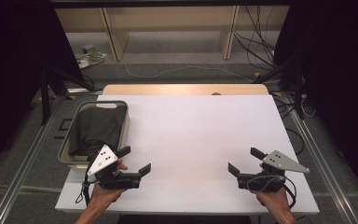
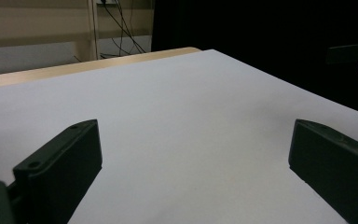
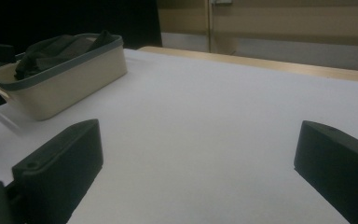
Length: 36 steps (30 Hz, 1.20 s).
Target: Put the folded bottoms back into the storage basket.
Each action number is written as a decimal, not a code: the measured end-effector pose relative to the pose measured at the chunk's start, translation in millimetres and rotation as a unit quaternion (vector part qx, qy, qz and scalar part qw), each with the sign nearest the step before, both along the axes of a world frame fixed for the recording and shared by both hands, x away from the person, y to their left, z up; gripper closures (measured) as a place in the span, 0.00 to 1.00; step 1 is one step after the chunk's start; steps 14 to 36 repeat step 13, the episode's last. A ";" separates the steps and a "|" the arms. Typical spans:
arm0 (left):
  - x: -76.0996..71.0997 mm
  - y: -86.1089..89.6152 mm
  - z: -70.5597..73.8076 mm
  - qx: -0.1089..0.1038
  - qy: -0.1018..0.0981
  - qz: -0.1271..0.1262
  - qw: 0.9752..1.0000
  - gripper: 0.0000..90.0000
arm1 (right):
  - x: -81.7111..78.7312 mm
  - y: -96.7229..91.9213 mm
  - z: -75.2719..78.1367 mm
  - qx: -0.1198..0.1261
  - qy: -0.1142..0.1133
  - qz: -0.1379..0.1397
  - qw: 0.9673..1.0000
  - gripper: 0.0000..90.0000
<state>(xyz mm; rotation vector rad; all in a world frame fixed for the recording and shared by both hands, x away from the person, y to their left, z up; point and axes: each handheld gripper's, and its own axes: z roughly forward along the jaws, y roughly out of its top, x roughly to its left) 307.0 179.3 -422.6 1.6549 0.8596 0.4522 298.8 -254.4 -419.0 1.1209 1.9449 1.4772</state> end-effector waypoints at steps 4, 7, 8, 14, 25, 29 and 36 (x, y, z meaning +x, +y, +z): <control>0.7 -0.8 -0.1 0.003 0.001 0.000 1.000 0.02 | 0.2 -0.7 0.4 0.002 -0.001 -0.002 1.000 0.02; 2.0 -0.4 -0.2 0.004 0.001 0.001 1.000 0.02 | 0.3 -0.9 0.7 0.003 -0.003 -0.002 1.000 0.02; 2.4 -0.4 -0.2 0.003 0.001 0.002 1.000 0.02 | 0.4 -0.9 0.7 0.004 -0.003 -0.003 1.000 0.02; 3.5 -0.6 -0.4 0.000 0.002 0.004 1.000 0.02 | 0.0 -1.3 1.0 0.004 -0.003 -0.004 1.000 0.02; 3.5 -0.6 -0.4 0.000 0.002 0.004 1.000 0.02 | 0.0 -1.3 1.0 0.004 -0.003 -0.004 1.000 0.02; 3.5 -0.6 -0.4 0.000 0.002 0.004 1.000 0.02 | 0.0 -1.3 1.0 0.004 -0.003 -0.004 1.000 0.02; 3.5 -0.6 -0.4 0.000 0.002 0.004 1.000 0.02 | 0.0 -1.3 1.0 0.004 -0.003 -0.004 1.000 0.02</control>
